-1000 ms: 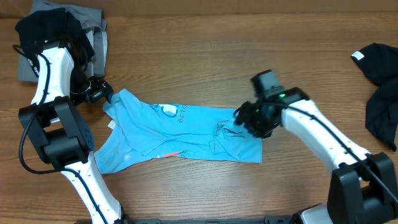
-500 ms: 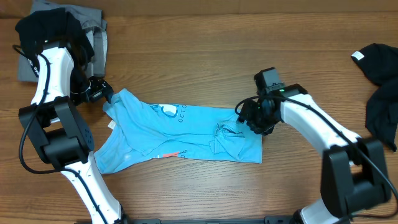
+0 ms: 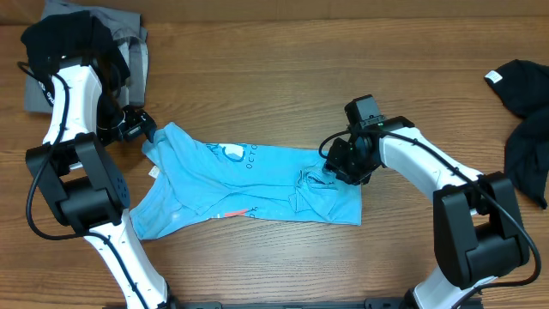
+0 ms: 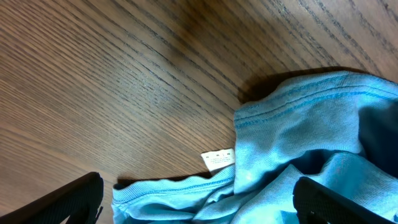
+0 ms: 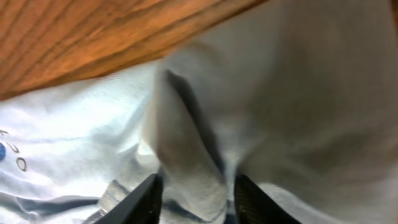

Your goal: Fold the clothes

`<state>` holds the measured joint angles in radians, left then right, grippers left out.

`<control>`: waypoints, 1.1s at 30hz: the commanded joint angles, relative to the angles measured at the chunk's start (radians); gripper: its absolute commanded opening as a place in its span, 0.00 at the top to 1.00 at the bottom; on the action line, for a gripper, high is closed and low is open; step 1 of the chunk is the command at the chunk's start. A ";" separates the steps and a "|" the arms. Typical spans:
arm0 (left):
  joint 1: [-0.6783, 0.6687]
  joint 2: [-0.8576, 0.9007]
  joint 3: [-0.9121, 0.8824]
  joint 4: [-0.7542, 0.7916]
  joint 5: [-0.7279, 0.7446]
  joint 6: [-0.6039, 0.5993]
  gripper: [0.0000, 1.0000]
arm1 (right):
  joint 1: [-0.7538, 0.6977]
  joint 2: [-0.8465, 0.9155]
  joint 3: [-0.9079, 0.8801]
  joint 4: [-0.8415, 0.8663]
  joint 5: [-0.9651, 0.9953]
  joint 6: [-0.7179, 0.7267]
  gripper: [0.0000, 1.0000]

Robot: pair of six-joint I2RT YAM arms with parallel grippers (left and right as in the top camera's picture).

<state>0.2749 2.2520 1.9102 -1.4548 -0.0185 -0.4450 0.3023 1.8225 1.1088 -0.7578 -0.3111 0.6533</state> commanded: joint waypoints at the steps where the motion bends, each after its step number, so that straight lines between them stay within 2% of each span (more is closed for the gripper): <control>1: -0.008 0.003 0.015 -0.003 0.011 -0.005 0.00 | 0.023 -0.002 0.003 0.017 -0.021 0.002 0.66; 5: -0.008 0.003 0.015 -0.003 0.011 -0.004 0.00 | 0.043 -0.002 0.003 0.045 -0.036 0.005 0.94; 6: -0.008 0.003 0.015 -0.003 0.011 -0.004 0.00 | 0.045 -0.002 0.003 0.054 -0.044 0.005 0.96; 12: -0.008 0.003 0.015 -0.003 0.012 -0.005 0.00 | 0.043 -0.003 0.037 0.195 -0.240 0.005 0.96; 13: -0.008 0.003 0.015 -0.004 0.012 -0.005 0.00 | 0.043 -0.003 0.050 0.219 -0.267 0.005 0.92; 14: -0.008 0.003 0.015 -0.004 0.012 -0.004 0.00 | 0.043 -0.003 0.063 0.239 -0.286 0.005 0.83; 15: -0.008 0.003 0.015 -0.005 0.011 -0.004 0.00 | 0.043 -0.003 0.072 0.252 -0.297 0.005 0.68; 16: -0.008 0.003 0.015 -0.008 0.012 -0.004 0.00 | 0.043 -0.003 0.080 0.257 -0.303 0.005 0.57; 17: -0.008 0.003 0.015 -0.009 0.012 -0.004 0.00 | 0.044 -0.003 0.086 0.253 -0.304 0.002 0.52; 22: -0.008 0.003 0.015 -0.015 0.011 0.004 0.00 | 0.023 -0.017 0.102 0.158 -0.296 -0.009 0.51; 25: -0.008 0.003 0.015 -0.014 0.011 0.003 0.00 | -0.013 -0.052 0.135 0.049 -0.279 -0.089 0.48; 28: -0.008 0.003 0.015 -0.014 0.011 0.004 0.00 | -0.037 -0.085 0.155 -0.110 -0.151 -0.148 0.43; 31: -0.008 0.003 0.015 -0.013 0.011 0.003 0.00 | -0.039 -0.093 0.154 -0.264 0.001 -0.164 0.32; 33: -0.008 0.003 0.015 -0.008 0.011 0.003 0.00 | -0.039 -0.092 0.143 -0.335 0.029 -0.220 0.30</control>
<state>0.2749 2.2520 1.9102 -1.4662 -0.0147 -0.4442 0.2604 1.7561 1.2362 -1.0519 -0.4084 0.5201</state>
